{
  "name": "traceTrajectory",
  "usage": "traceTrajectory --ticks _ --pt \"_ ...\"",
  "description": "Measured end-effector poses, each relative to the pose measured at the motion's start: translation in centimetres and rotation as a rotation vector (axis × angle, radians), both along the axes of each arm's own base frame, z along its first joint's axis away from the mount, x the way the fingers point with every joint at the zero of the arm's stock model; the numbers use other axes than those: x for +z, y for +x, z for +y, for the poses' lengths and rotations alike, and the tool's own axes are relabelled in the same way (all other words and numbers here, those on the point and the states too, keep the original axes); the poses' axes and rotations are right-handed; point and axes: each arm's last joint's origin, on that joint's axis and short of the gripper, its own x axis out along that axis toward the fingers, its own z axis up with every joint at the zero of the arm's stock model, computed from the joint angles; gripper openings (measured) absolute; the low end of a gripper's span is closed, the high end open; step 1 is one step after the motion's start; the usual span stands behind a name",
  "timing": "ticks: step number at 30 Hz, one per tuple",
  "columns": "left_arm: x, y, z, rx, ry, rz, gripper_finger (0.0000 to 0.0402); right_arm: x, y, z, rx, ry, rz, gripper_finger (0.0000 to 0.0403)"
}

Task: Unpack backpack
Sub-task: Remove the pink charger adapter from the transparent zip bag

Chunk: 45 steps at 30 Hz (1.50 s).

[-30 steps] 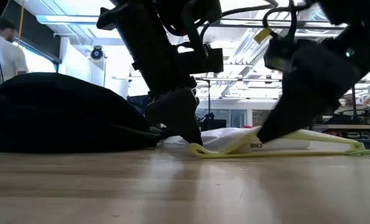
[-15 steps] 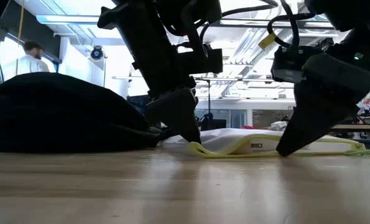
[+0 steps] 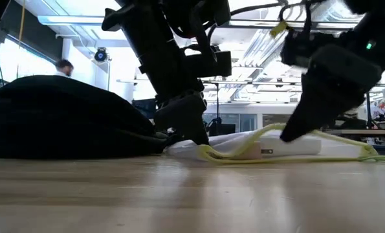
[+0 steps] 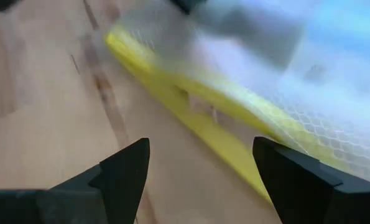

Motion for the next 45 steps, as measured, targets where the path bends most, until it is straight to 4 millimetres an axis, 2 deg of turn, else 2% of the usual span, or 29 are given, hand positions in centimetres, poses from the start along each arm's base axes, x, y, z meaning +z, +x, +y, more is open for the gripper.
traceTrajectory --ticks 3,7,11,13,17,22,24,29,35,40,45 --pt "0.2 -0.1 -0.4 -0.007 0.004 -0.004 0.0026 0.6 -0.6 0.1 -0.059 -0.080 0.017 0.0274" --pt "1.3 -1.3 -2.0 -0.021 0.111 -0.010 0.0011 0.0 -1.3 -0.2 -0.118 -0.065 0.037 0.0274" --pt "3.7 -2.2 -3.7 0.010 0.281 -0.123 0.0001 -0.6 -1.5 0.0 -0.060 -0.021 0.034 0.0274" --pt "4.1 -2.3 -3.8 0.026 0.332 -0.150 0.0001 -0.6 -1.3 0.1 -0.034 -0.022 0.021 0.0274" --pt "4.1 -2.2 -4.0 0.020 0.292 -0.161 0.0000 -0.4 -0.8 0.1 -0.023 -0.018 -0.008 0.0274" --pt "3.4 -1.4 -4.7 -0.119 0.003 -0.130 0.0005 -0.7 -0.6 -1.3 -0.146 -0.031 -0.016 0.0274" --pt "3.0 -0.9 -5.0 -0.170 -0.031 -0.142 0.0005 -0.6 -0.2 -1.8 -0.162 -0.035 -0.028 0.0274" --pt "1.9 0.0 -5.2 -0.251 0.059 -0.156 0.0006 -0.4 1.0 -2.1 -0.077 -0.073 -0.063 0.0274" --pt "1.4 0.0 -4.1 -0.130 0.228 -0.149 0.0033 -1.0 2.5 -2.4 0.079 -0.160 -0.061 0.0274" --pt "1.2 -0.1 -3.2 -0.029 0.213 -0.148 0.0052 -1.3 2.8 -2.7 0.115 -0.152 -0.049 0.0274" --pt "1.2 -0.1 -3.1 -0.013 0.158 -0.153 0.0060 -0.5 3.8 -2.7 0.189 -0.208 -0.134 0.0278"
